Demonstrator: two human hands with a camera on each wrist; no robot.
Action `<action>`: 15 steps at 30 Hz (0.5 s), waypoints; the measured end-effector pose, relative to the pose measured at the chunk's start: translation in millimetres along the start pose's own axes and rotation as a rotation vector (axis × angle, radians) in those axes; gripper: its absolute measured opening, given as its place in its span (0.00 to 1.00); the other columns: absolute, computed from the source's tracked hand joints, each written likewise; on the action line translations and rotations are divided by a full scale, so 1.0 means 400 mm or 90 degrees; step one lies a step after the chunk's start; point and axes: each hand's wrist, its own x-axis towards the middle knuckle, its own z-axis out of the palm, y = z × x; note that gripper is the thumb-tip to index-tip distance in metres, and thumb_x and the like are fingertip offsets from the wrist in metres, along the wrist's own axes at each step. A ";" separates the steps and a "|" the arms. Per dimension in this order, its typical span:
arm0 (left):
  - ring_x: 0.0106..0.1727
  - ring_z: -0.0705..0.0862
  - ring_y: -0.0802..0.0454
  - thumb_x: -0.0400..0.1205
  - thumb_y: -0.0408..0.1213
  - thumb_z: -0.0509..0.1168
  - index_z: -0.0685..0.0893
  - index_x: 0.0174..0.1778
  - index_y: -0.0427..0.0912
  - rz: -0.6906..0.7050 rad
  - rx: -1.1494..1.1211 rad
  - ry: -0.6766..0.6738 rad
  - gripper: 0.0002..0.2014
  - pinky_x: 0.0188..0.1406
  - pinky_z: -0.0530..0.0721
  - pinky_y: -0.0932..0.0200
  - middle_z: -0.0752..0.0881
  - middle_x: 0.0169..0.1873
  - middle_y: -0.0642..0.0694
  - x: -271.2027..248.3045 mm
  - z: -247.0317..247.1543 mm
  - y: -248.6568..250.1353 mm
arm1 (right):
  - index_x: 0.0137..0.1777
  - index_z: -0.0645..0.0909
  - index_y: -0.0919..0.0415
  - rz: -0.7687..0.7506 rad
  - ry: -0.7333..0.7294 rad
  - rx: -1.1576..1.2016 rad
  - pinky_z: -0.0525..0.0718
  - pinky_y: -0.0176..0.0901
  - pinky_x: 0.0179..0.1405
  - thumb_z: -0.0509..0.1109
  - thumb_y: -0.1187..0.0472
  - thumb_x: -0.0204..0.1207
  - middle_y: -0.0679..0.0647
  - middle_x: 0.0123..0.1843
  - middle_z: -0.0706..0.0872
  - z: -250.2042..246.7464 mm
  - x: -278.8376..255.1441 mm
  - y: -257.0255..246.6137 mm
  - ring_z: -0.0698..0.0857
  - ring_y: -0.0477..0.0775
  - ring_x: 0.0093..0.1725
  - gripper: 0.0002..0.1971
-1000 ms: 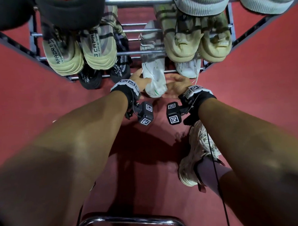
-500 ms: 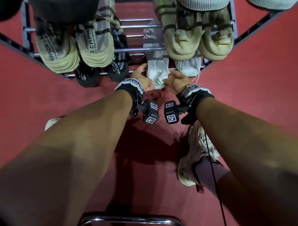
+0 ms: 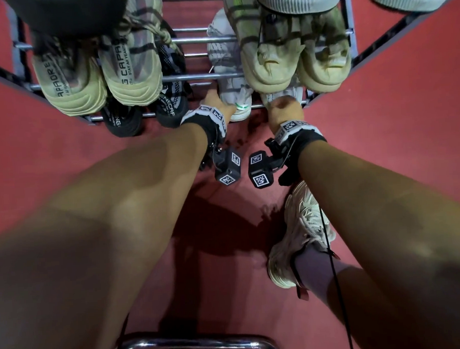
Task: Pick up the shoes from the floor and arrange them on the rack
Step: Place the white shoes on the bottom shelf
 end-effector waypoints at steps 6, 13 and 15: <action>0.64 0.80 0.39 0.82 0.37 0.62 0.76 0.74 0.47 0.093 0.156 0.027 0.22 0.66 0.74 0.57 0.74 0.66 0.36 -0.020 0.010 -0.008 | 0.74 0.69 0.53 0.138 0.029 0.103 0.78 0.41 0.48 0.62 0.63 0.77 0.60 0.67 0.75 -0.036 0.022 0.067 0.81 0.59 0.51 0.24; 0.57 0.82 0.37 0.81 0.33 0.58 0.82 0.66 0.43 0.132 0.233 0.043 0.17 0.59 0.79 0.54 0.75 0.63 0.36 -0.014 0.020 -0.018 | 0.79 0.63 0.61 0.243 -0.122 0.409 0.87 0.41 0.42 0.66 0.64 0.80 0.56 0.62 0.76 -0.047 0.047 0.056 0.83 0.54 0.50 0.28; 0.58 0.82 0.37 0.81 0.34 0.58 0.82 0.66 0.44 0.134 0.247 0.041 0.18 0.58 0.79 0.53 0.75 0.63 0.36 -0.015 0.018 -0.014 | 0.77 0.68 0.67 0.254 -0.174 0.427 0.86 0.35 0.45 0.65 0.65 0.82 0.58 0.64 0.77 -0.065 0.044 0.039 0.82 0.56 0.57 0.24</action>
